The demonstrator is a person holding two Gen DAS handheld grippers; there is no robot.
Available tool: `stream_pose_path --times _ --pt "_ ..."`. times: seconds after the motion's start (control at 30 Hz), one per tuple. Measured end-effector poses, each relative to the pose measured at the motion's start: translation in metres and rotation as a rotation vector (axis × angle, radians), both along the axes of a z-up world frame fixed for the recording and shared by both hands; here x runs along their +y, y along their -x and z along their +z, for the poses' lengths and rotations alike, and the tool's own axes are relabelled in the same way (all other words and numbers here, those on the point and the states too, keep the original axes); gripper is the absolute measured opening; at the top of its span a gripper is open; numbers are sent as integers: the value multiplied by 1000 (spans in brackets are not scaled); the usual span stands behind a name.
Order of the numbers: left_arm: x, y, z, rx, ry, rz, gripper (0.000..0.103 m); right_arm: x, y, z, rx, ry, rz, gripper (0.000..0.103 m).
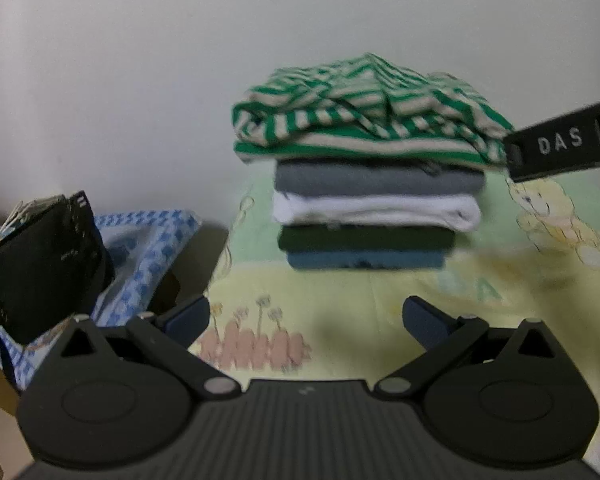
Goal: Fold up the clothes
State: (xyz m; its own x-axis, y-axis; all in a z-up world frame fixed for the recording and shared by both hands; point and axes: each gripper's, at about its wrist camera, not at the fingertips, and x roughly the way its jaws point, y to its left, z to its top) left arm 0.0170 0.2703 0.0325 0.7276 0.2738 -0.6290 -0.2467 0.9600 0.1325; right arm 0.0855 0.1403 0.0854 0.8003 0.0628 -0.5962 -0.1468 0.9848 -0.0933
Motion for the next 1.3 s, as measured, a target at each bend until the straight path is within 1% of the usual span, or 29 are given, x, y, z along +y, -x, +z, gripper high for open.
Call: stream_pose_path --times 0.07,0.17,0.23,0.33,0.43,0.53,0.73,0.93,1.03,1.17,1.3 --pt "-10 7 -5 16 4 19 102 -7 11 1 14 4 17 91" --pt "-24 23 -12 36 41 57 102 -23 24 -3 46 -40 39 91" --pt "-32 34 -17 51 61 72 102 -31 28 -10 62 -45 49 91" --pt "-45 48 -25 71 59 81 102 -45 36 -21 91 -51 59 91" --pt "-56 64 -28 80 61 98 102 -60 43 -30 143 -71 73 90" --pt "-63 79 -27 82 90 106 102 -69 52 -35 171 -79 87 90" --pt "-74 101 -18 60 74 93 103 -79 80 -40 172 -75 105 90" --pt "-71 113 -14 48 103 61 103 -76 98 -49 183 -64 87 90" --pt "-67 119 -14 46 99 49 103 -76 107 -54 195 -66 62 90" --pt "-51 126 -12 31 120 42 103 -70 115 -64 229 -68 27 90" --pt "-33 123 -11 42 156 16 103 -63 120 -72 255 -66 -23 90"
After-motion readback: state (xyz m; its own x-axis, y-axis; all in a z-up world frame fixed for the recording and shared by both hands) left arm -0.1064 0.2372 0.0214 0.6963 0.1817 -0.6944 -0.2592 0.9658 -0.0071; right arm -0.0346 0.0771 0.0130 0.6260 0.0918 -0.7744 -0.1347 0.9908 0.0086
